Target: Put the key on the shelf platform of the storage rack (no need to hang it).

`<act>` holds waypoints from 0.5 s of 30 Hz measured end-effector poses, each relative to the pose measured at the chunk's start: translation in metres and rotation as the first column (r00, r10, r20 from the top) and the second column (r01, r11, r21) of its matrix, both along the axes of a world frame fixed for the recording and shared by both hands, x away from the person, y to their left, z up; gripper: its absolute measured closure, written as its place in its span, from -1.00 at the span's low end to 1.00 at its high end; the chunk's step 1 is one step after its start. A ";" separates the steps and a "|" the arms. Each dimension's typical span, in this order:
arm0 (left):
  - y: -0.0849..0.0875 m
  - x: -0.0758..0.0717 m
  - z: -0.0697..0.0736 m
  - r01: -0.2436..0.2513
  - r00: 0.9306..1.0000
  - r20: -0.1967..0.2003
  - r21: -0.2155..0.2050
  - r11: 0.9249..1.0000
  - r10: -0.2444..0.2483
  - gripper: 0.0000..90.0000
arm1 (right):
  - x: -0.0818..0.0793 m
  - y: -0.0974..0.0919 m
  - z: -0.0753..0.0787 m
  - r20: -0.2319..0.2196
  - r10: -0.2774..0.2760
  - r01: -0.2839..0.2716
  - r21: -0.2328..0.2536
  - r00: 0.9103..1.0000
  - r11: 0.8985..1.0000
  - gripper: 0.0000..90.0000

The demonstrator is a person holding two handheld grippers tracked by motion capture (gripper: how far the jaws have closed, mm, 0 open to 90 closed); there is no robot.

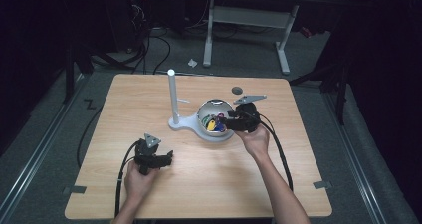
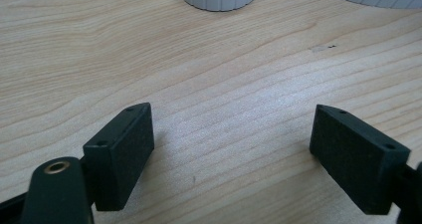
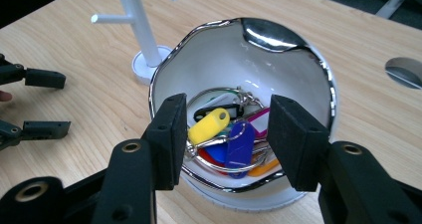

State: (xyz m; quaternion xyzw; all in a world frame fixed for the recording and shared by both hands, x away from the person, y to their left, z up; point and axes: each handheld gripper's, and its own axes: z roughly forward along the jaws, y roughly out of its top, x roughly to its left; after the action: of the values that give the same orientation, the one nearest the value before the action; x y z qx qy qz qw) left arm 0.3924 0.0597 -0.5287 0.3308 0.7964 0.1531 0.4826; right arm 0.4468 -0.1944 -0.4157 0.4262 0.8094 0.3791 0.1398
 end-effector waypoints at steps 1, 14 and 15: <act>0.000 0.000 0.000 0.000 1.000 0.000 0.000 1.000 0.000 -0.60 | -0.001 -0.002 0.001 0.006 -0.002 0.002 0.004 1.000 1.000 0.13; 0.000 0.000 0.000 0.000 1.000 0.000 0.000 1.000 0.000 -0.60 | -0.012 -0.011 0.015 0.036 -0.018 0.017 0.014 0.999 1.000 0.12; 0.000 0.000 0.000 0.000 1.000 0.000 -0.001 1.000 0.000 -0.60 | -0.012 -0.012 0.016 0.042 -0.016 0.016 0.015 0.999 1.000 0.12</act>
State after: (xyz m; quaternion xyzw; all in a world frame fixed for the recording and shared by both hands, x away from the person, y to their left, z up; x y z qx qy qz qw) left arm 0.3924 0.0596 -0.5286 0.3306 0.7966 0.1528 0.4825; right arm 0.4344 -0.2066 -0.3998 0.4255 0.8001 0.3927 0.1569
